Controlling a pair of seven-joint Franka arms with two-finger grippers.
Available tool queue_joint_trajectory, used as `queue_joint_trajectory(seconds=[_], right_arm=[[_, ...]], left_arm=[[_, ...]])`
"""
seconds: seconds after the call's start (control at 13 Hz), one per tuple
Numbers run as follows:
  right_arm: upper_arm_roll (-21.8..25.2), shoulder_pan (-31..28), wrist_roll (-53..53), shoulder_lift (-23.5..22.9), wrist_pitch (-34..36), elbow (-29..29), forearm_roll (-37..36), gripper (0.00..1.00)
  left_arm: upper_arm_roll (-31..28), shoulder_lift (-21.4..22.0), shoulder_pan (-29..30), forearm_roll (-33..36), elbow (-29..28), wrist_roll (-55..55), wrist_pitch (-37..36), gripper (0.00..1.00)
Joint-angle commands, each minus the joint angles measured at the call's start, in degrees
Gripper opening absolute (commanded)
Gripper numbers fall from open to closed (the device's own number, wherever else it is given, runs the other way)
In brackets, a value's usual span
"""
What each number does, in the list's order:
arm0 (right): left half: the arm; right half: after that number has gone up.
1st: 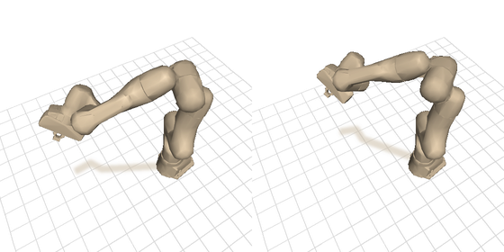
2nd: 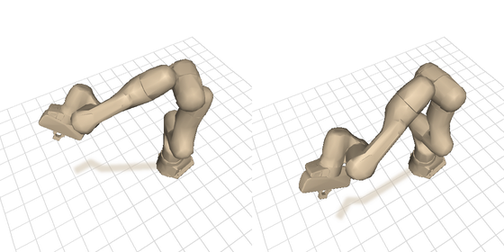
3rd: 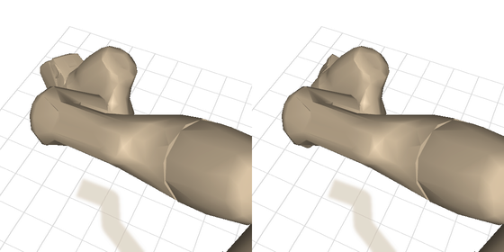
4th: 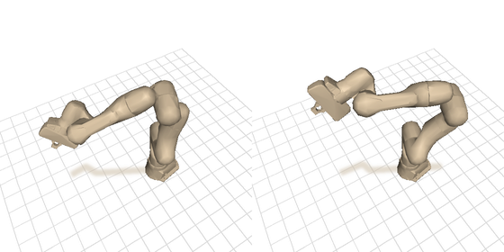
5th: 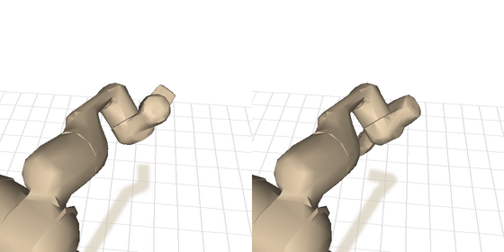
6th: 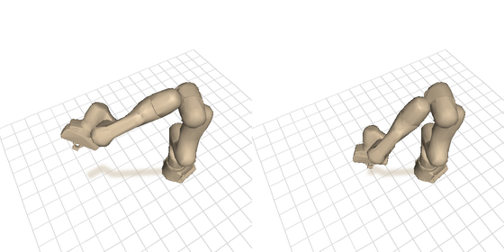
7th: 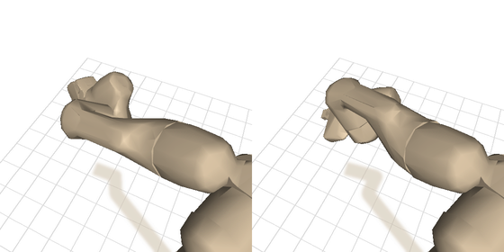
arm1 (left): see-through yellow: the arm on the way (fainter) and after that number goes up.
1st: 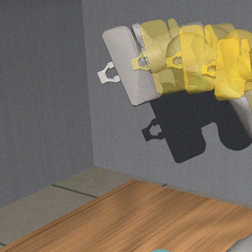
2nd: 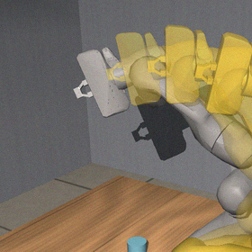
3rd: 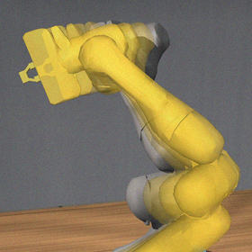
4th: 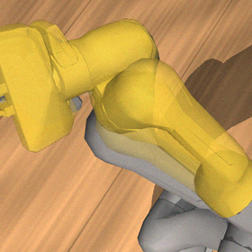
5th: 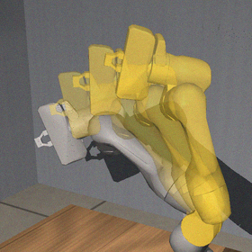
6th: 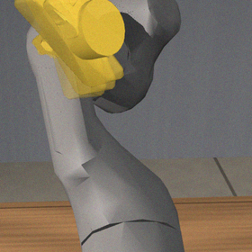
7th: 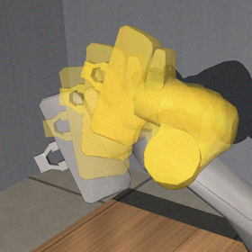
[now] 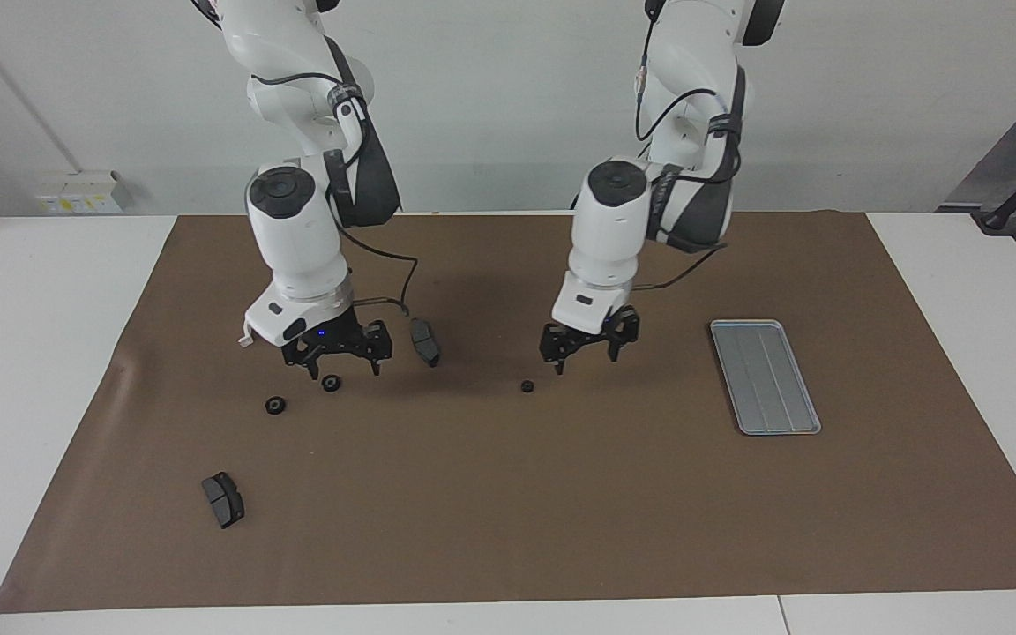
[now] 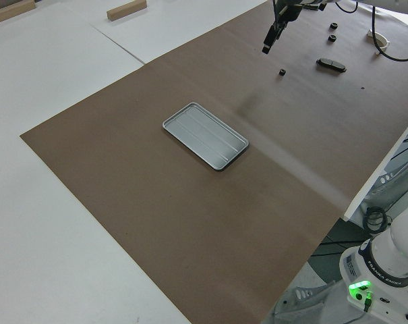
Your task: Place bearing gear from tray to pile
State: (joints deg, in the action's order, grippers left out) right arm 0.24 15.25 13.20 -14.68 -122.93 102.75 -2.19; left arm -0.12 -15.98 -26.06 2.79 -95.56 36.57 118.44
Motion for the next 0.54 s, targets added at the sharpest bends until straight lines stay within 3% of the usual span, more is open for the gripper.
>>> queue_joint_trajectory(seconds=[0.0, 0.23, 0.46], right_arm=[[-0.15, 5.29, 4.19, -4.55, -1.0, -3.85, 1.39, 1.0], [-0.15, 11.97, 14.81, -12.7, -0.91, -11.57, 0.44, 1.0], [-0.15, 16.47, 20.54, -19.93, -1.69, -17.57, -0.01, 1.0]], left_arm=[[0.38, 6.48, 10.28, -2.0, -1.56, -13.84, -6.89, 1.0], [0.29, 10.79, 22.24, -2.0, -2.09, -30.54, -11.54, 1.0], [0.29, 14.3, 27.1, -2.0, -2.18, -35.96, -14.63, 1.0]])
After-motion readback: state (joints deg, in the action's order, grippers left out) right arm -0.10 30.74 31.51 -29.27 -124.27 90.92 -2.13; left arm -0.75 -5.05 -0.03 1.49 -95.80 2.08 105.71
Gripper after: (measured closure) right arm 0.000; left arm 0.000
